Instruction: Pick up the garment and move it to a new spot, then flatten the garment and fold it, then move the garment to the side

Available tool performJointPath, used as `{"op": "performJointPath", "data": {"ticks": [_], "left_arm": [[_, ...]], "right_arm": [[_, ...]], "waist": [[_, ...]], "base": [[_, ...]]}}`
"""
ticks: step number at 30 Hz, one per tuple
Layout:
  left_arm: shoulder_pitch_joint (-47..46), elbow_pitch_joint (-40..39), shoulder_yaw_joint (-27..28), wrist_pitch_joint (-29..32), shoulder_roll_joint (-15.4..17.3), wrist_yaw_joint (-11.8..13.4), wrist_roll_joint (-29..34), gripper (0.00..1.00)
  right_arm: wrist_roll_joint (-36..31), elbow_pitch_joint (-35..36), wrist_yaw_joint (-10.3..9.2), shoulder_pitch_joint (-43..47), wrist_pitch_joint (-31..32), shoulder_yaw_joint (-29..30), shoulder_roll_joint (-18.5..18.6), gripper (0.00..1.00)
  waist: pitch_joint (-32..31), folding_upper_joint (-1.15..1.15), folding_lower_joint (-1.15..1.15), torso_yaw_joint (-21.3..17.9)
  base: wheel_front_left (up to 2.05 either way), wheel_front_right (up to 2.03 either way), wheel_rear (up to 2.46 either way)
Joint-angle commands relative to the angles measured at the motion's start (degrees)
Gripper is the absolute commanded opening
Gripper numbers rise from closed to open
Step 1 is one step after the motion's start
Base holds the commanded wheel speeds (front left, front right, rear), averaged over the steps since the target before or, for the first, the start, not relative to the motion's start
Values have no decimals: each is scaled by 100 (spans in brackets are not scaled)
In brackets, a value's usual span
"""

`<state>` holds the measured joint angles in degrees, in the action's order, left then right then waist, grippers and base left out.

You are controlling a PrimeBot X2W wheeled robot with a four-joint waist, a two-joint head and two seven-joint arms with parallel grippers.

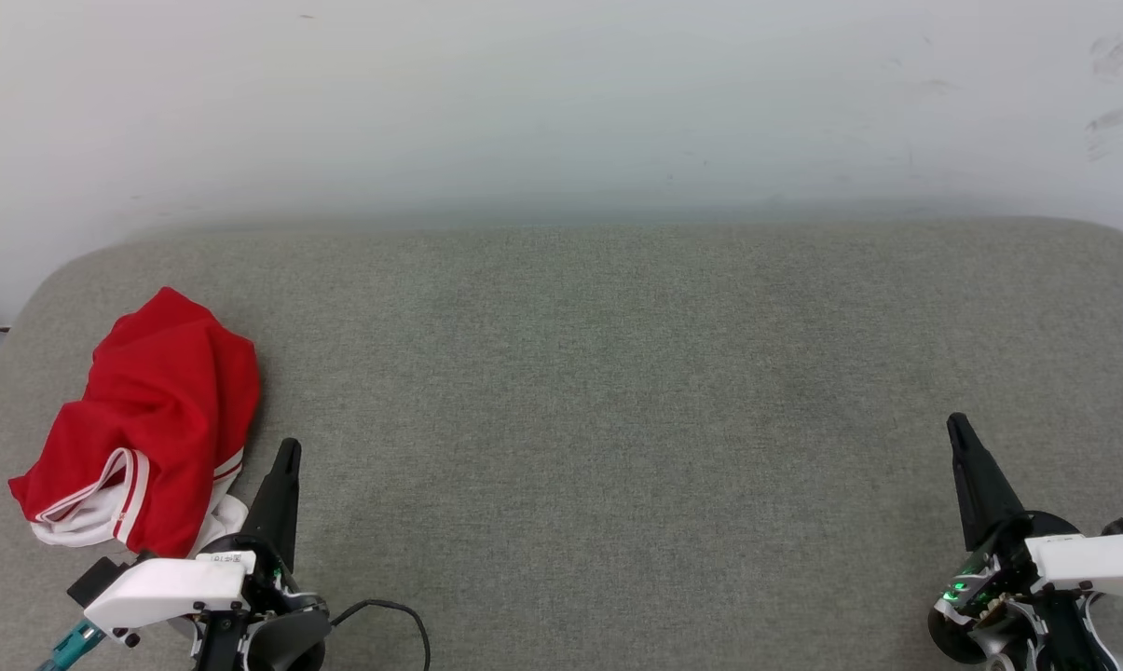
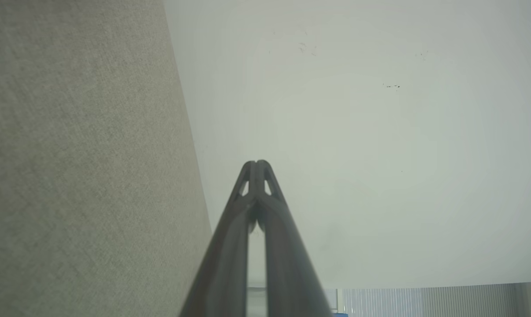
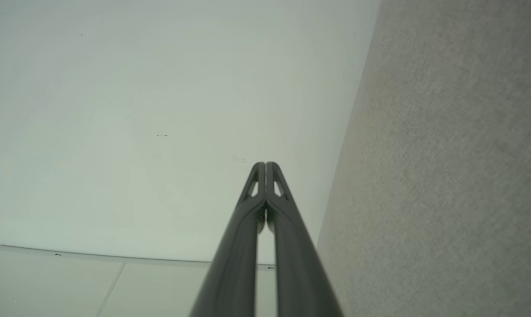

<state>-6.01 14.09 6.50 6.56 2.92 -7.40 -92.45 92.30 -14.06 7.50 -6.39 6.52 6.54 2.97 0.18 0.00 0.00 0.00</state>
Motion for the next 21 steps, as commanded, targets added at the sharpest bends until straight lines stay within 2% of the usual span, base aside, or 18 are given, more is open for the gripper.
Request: {"op": "performJointPath", "data": {"ticks": [1,21], "left_arm": [[-42,0,13,10,-7,-19,9,0],[-42,0,12,10,-7,-19,9,0]], "right_arm": [[23,-3,-2,40,11,-1,-19,0],[23,-3,-2,41,11,-1,-19,0]], "waist": [[0,0,0,0],[0,0,0,0]], "base": [[0,0,0],[0,0,0]]}}
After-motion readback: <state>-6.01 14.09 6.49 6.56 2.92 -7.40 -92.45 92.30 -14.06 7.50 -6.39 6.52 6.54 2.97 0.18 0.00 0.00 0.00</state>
